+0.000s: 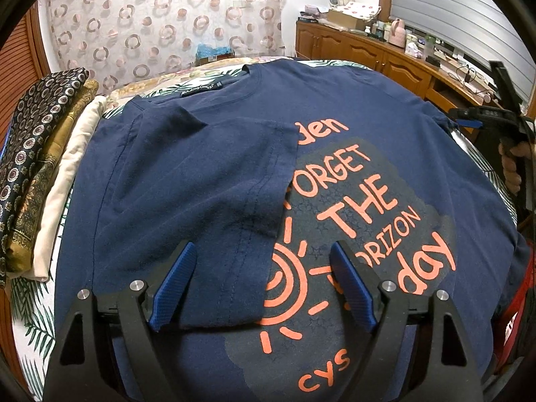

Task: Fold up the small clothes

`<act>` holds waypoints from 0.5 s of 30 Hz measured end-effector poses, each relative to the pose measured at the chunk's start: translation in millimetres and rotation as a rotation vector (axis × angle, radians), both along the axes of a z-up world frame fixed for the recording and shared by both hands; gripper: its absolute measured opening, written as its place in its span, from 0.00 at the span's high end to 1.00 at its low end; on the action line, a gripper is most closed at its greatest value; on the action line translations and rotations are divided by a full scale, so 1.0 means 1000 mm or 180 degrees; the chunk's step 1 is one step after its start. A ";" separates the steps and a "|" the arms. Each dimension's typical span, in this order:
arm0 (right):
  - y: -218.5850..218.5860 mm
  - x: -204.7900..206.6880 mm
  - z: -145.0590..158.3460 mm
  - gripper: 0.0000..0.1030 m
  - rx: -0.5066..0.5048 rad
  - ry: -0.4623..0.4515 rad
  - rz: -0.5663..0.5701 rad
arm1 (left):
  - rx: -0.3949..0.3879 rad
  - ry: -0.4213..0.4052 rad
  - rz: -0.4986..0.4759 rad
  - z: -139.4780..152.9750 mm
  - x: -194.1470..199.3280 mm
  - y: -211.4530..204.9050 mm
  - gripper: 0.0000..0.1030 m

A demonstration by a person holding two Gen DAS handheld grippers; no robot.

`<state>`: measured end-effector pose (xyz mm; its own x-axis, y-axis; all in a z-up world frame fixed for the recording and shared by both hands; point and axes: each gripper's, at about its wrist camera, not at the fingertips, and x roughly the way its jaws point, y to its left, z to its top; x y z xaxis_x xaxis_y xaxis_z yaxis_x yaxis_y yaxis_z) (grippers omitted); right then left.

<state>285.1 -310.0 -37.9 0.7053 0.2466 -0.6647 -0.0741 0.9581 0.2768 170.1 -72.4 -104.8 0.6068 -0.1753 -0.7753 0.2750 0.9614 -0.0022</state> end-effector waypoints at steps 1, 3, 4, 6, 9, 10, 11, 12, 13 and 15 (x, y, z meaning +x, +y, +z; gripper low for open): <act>-0.002 0.003 -0.003 0.39 0.0027 0.0047 -0.0025 | 0.0000 0.0000 0.0000 0.000 0.000 0.000 0.19; 0.000 0.010 -0.009 0.39 0.0116 0.0162 -0.0049 | -0.0002 -0.0001 0.0000 0.000 0.000 0.000 0.19; -0.004 0.012 -0.010 0.40 0.0152 0.0201 -0.0056 | 0.0000 -0.0001 0.0000 0.000 0.000 0.000 0.19; -0.010 0.015 -0.011 0.49 0.0246 0.0256 -0.0035 | 0.0000 -0.0001 0.0000 0.000 0.000 0.000 0.19; -0.016 0.019 -0.006 0.71 0.0368 0.0275 0.0050 | -0.0001 -0.0001 0.0001 0.000 -0.001 0.000 0.19; -0.018 0.020 -0.003 0.79 0.0353 0.0247 0.0099 | -0.0001 -0.0002 0.0002 0.000 -0.001 0.000 0.19; -0.016 0.018 0.000 0.84 0.0289 0.0207 0.0141 | -0.0002 -0.0003 0.0003 0.000 0.000 0.000 0.19; -0.012 0.015 0.005 0.86 0.0183 0.0147 0.0148 | -0.0002 -0.0005 0.0002 0.000 0.000 0.000 0.19; -0.016 0.013 0.010 0.87 0.0076 0.0052 0.0150 | -0.0001 -0.0008 0.0002 -0.001 0.001 0.001 0.19; -0.009 0.005 0.026 0.88 -0.0096 -0.0186 0.0168 | -0.0005 -0.0006 0.0001 0.000 0.001 0.001 0.19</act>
